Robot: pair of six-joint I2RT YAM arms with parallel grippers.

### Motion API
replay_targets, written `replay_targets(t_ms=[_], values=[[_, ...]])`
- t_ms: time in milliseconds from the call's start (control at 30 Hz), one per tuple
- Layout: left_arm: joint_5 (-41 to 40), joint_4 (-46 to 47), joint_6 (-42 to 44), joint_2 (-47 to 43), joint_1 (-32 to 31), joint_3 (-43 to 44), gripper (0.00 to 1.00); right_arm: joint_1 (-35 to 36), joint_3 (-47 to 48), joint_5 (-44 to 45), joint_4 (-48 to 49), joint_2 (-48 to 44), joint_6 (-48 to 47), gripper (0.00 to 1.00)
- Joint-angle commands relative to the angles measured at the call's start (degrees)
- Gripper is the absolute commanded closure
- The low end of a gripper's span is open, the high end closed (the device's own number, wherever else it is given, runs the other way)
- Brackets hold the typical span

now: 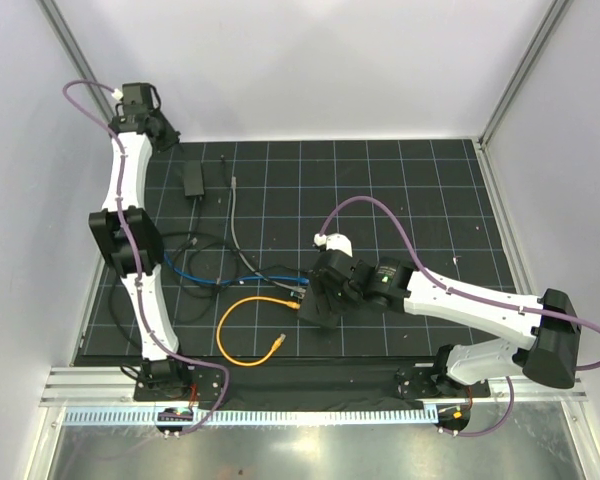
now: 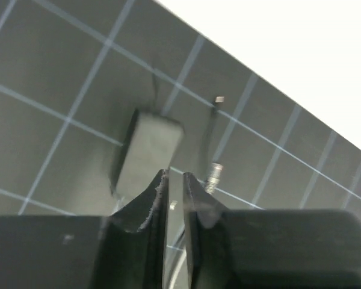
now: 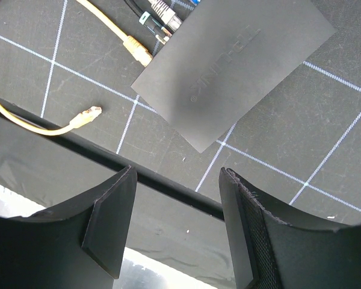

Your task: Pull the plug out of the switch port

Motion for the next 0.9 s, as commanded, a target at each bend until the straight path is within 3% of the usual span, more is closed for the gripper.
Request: replay_targets(t_ms=[0,33,133,167,333,467,500,600,700,867], values=[[-0.01,-4.54,-1.38,2.50,2.72,2.60,0.80,-0.23,0.11,0.39,0.49,-0.90,0.32,0.35],[-0.71,-5.51,-1.12,2.86,2.81,4.08,0.70,-0.23,0.20,0.30,0.58,-0.72,0.32,0.35],[-1.24,-8.32,-1.12,3.30,3.07,6.28,0.57,-0.23,0.37,-0.31,0.84,-0.63,0.32,0.35],[-1.24,-8.85,-1.29,3.13,3.16,6.64,0.48,-0.23,0.37,-0.40,0.93,-0.72,0.23,0.36],[-3.53,-13.16,-4.54,-5.10,2.90,1.74,0.40,-0.23,-0.50,-0.58,1.46,-1.33,0.23,0.35],[-8.44,-10.90,-11.21,-20.83,1.58,-18.10,0.41,-0.23,-0.95,-0.84,1.90,-0.98,-0.38,0.35],[-9.49,-9.40,-12.53,-24.44,1.32,-29.19,0.40,-0.23,-0.95,-0.84,1.90,-1.07,-0.56,0.36],[-8.01,-3.25,-17.63,-38.59,1.23,-50.04,0.43,-0.23,-1.47,-1.19,2.77,-1.51,-0.82,0.35],[-9.67,-0.51,-21.77,-51.25,1.40,-66.59,0.46,-0.31,-2.44,-1.45,3.39,-2.30,-1.08,0.35],[-16.08,-4.89,-27.73,-62.08,1.40,-79.47,0.49,-0.40,-4.37,-1.81,4.53,-3.27,-0.91,0.35]])
